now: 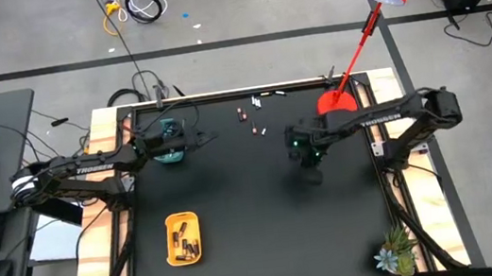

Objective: Sort batteries
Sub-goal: Put the black battery into the yellow bin

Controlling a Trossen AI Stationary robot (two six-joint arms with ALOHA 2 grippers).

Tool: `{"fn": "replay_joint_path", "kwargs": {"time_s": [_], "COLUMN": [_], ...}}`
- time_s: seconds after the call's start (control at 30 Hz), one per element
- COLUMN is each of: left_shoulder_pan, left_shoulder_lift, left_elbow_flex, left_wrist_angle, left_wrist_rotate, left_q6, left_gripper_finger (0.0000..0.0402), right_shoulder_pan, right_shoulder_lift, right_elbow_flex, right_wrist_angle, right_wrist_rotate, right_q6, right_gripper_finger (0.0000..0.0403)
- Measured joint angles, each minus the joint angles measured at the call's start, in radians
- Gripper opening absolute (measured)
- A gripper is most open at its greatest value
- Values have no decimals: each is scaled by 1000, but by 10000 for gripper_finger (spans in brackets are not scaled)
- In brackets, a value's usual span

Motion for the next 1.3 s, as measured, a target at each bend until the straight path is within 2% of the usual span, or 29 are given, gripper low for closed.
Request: {"fn": "replay_joint_path", "kwargs": {"time_s": [0.23,0.3,0.43,0.63,0.77,0.9,1.03,1.13,1.3], "left_shoulder_pan": [0,0,-1,-1,-1,-1,-1,-1,-1], "left_shoulder_lift": [0,0,0,0,0,0,0,0,0], "left_elbow_flex": [0,0,0,0,0,0,0,0,0], "left_wrist_angle": [3,8,50,89,88,87,87,86,85], "left_wrist_rotate": [0,8,57,114,132,131,131,131,128], "left_q6": [69,72,75,76,77,89,89,89,87], "left_gripper_finger": [157,157,157,157,157,157,157,157,157], "right_shoulder_pan": [125,146,155,152,102,9,-75,-132,-180], "right_shoulder_lift": [-1,-1,-9,-97,-199,-252,-244,-215,-150], "right_elbow_flex": [-28,-46,-95,-183,-255,-344,-411,-452,-454], "right_wrist_angle": [60,56,58,79,99,144,193,239,262], "right_wrist_rotate": [134,172,174,201,248,225,218,251,240], "right_q6": [183,240,328,350,374,371,352,330,259], "right_gripper_finger": [195,195,187,171,163,162,165,165,157]}}
